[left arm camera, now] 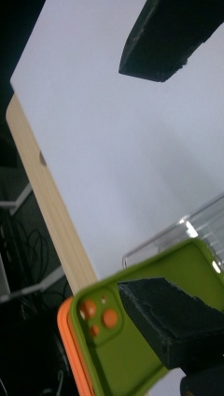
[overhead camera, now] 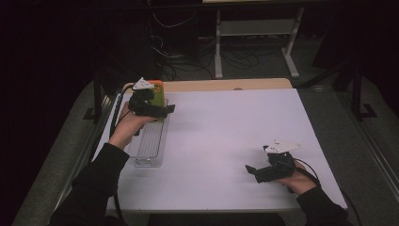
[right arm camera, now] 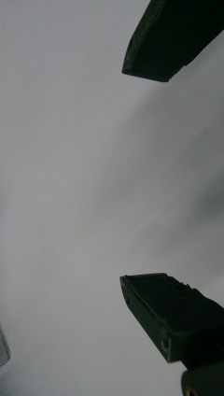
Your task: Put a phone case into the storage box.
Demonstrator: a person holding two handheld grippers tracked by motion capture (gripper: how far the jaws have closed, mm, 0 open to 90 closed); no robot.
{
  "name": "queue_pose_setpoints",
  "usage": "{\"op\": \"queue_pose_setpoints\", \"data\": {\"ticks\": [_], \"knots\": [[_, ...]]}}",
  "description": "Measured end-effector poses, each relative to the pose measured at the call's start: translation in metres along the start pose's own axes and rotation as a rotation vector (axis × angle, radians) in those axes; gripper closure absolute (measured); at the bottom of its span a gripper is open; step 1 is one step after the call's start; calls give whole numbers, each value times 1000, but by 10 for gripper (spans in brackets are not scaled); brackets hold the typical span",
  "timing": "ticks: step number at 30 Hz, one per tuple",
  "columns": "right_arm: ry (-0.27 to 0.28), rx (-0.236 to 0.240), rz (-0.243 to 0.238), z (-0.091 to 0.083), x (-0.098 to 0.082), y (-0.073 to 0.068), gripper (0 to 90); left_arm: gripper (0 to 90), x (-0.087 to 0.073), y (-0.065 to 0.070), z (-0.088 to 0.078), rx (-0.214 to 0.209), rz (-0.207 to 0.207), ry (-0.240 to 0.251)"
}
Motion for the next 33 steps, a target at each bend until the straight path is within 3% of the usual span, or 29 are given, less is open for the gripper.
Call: {"op": "queue_pose_setpoints", "data": {"ticks": [3,4,8,16,23,33], "knots": [[3,0,0,0,1,0,3,0,-1,11,-4,-38,7,13],[3,0,-2,0,1,0,3,0,-3,12,-6,-46,28,-3],[0,1,-2,0,0,0,3,0,-8,24,-9,-84,49,-5],[0,3,-3,0,0,0,3,0,-19,41,-14,-142,60,-1],[-1,7,-2,-3,2,0,3,0,-34,50,-24,-178,64,10],[23,25,-9,-8,9,2,3,0,-59,57,-38,-194,110,16]]}}
Point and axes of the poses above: each handheld gripper's, and its own axes: z roughly forward along the jaws, x roughly out of its top, y roughly to its right, the point moved 9 cm from there along z, roughly forward along the jaws, and after that the axes turned 5 degrees about y, right-handed, at the moved point
